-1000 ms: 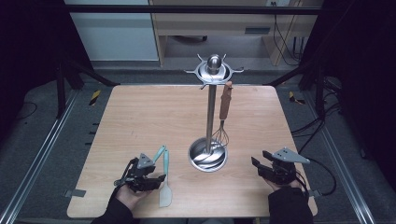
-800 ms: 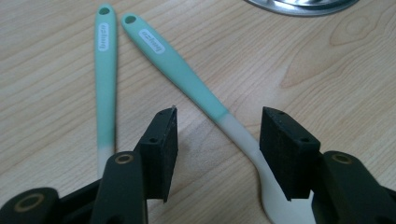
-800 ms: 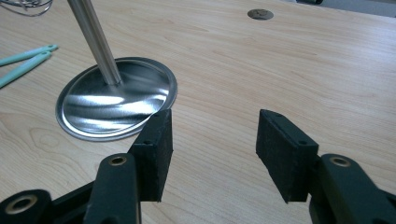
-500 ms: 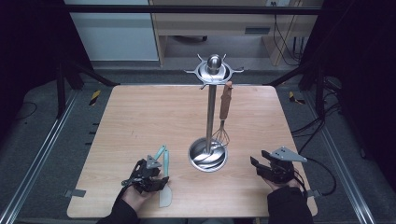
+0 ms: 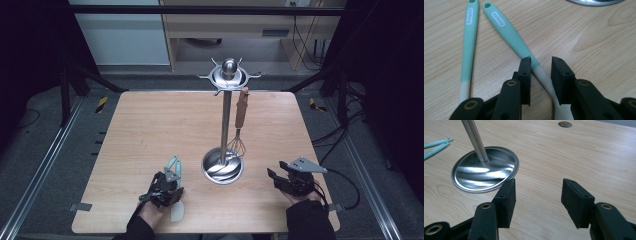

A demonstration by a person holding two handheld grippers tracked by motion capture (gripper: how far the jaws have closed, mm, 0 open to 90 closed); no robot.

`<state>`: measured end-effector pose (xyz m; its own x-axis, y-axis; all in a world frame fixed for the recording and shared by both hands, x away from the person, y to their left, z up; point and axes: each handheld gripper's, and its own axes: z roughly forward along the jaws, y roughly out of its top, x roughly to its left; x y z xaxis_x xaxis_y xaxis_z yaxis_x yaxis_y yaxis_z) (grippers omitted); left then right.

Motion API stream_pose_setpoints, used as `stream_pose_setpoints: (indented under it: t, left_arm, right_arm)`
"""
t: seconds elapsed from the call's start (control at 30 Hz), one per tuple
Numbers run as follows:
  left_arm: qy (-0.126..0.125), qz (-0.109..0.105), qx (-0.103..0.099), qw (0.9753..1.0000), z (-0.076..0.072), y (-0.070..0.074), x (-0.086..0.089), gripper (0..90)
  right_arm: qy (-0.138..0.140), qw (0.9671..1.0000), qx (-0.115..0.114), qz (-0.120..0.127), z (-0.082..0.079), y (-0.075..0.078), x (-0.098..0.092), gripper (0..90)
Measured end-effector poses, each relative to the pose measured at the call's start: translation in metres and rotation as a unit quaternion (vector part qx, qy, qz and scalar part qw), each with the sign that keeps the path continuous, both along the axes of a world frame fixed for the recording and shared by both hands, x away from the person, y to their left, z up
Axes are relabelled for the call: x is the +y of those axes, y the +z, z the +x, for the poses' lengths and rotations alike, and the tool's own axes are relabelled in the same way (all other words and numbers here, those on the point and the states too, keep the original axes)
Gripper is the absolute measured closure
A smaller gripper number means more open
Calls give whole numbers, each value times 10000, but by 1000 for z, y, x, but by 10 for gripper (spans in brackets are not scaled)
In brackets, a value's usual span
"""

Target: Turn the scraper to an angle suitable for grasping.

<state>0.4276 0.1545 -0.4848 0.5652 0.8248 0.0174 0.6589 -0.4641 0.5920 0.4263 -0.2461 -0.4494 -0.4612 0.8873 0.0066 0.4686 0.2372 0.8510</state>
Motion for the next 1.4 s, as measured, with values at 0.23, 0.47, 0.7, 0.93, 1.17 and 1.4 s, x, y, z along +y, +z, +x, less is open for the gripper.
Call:
stream_pose_setpoints:
  t: [0.23,0.47,0.7,0.93,1.17,1.4]
  left_arm:
    - [-150,29,-2,9999,0,1,2,715]
    - [-232,-126,155,9995,4,5,15,778]
    - [-247,-211,134,9994,3,6,18,855]
    - [-23,-224,205,9995,4,1,14,671]
    - [274,-283,180,9991,6,1,14,747]
    - [113,-276,162,9994,6,1,16,761]
  right_arm:
    - [26,10000,22,-19,1,-1,1,452]
    - [16,10000,43,-15,0,0,-1,451]
    - [19,10000,74,11,0,0,0,450]
    - [23,10000,73,-10,1,-1,0,449]
    - [15,9999,107,-29,1,-1,0,447]
    - [27,9999,115,-52,1,-2,1,445]
